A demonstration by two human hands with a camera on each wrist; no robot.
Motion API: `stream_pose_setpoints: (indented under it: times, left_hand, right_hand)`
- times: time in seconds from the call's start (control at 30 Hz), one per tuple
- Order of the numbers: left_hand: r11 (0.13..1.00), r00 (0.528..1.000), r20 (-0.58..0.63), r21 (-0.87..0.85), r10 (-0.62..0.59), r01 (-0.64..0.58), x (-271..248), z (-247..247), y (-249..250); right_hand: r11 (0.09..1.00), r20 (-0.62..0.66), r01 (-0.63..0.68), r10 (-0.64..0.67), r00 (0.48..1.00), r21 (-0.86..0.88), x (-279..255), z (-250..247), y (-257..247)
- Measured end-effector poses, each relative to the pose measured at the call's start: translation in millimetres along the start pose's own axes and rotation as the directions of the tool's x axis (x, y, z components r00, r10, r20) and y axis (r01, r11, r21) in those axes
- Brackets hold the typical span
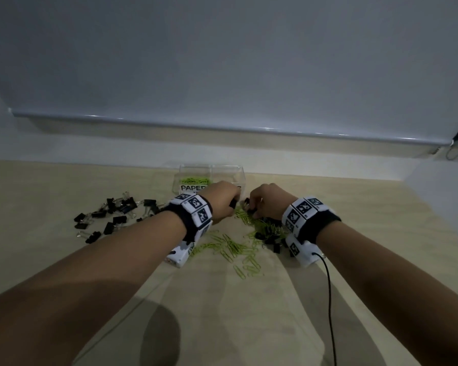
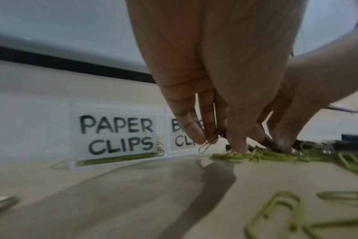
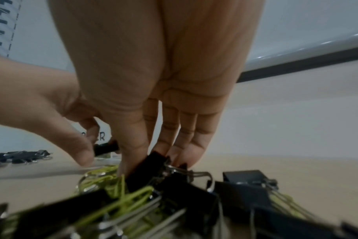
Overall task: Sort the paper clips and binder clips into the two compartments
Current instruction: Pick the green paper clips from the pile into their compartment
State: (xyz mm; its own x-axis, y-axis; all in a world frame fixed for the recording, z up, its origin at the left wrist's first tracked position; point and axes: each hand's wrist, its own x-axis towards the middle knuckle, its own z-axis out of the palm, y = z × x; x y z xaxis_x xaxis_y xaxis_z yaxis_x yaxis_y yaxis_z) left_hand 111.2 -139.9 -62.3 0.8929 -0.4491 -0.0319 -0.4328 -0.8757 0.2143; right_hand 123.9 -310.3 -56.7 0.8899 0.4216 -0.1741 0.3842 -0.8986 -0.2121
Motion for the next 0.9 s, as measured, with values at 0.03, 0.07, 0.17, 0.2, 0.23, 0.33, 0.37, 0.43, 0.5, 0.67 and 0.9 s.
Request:
stream_pose_setpoints:
  times: [0.03, 0.07, 0.17, 0.2, 0.23, 0.33, 0.37, 0.43, 0.5, 0.67, 0.9]
  left_hand:
    - [1.000, 1.000, -0.014, -0.020, -0.023, 0.023, -3.9, -2.2, -5.6]
    - [0.998, 0.999, -0.015, -0.028, -0.050, 0.050, -8.5, -4.5, -12.1]
    - [0.992, 0.993, 0.031, 0.062, -0.116, 0.114, -21.7, -11.4, -30.9]
    - [0.986, 0.990, 0.051, 0.108, -0.132, 0.126, -24.8, -13.2, -33.0]
    - [0.982, 0.988, 0.057, 0.135, -0.141, 0.133, -25.8, -13.8, -33.2]
    - [0.993, 0.994, 0.041, 0.067, -0.100, 0.097, -18.3, -13.2, -17.4]
    - [0.996, 0.995, 0.053, 0.011, -0.085, 0.084, -13.2, -11.2, -7.7]
    - [0.997, 0.996, 0.083, -0.055, -0.042, 0.047, -2.4, -7.4, 13.7]
    - [0.999, 0.995, 0.101, -0.030, -0.010, 0.013, 7.8, -2.8, 34.0]
    - [0.989, 0.986, 0.160, 0.148, -0.038, 0.014, 27.9, 3.6, 59.5]
    - [0.995, 0.996, 0.064, 0.083, -0.062, 0.057, 44.6, 3.3, 61.5]
  right_hand:
    - [0.999, -0.013, -0.005, 0.006, 1.000, 0.034, -0.4, 0.4, 3.4]
    - [0.998, -0.018, -0.008, 0.009, 1.000, 0.058, -1.2, 0.3, 6.6]
    - [0.995, -0.022, 0.003, -0.001, 1.000, 0.105, -5.0, -0.9, 14.5]
    - [0.992, -0.030, 0.016, -0.012, 0.999, 0.126, -6.1, -1.1, 16.9]
    - [0.986, -0.045, 0.031, -0.024, 0.999, 0.161, -7.8, -1.9, 18.9]
    - [0.943, -0.136, 0.029, 0.017, 0.991, 0.330, -14.0, -7.4, 27.8]
    - [0.921, -0.178, 0.023, 0.050, 0.983, 0.388, -16.4, -10.0, 32.8]
    - [0.894, -0.253, -0.006, 0.132, 0.958, 0.448, -20.2, -15.1, 46.2]
    - [0.901, -0.290, -0.073, 0.213, 0.933, 0.428, -23.3, -18.4, 62.3]
    - [0.960, -0.226, -0.220, 0.257, 0.940, 0.176, -31.4, -16.8, 79.5]
    - [0.996, -0.062, -0.054, 0.058, 0.996, 0.073, -30.4, -10.0, 38.3]
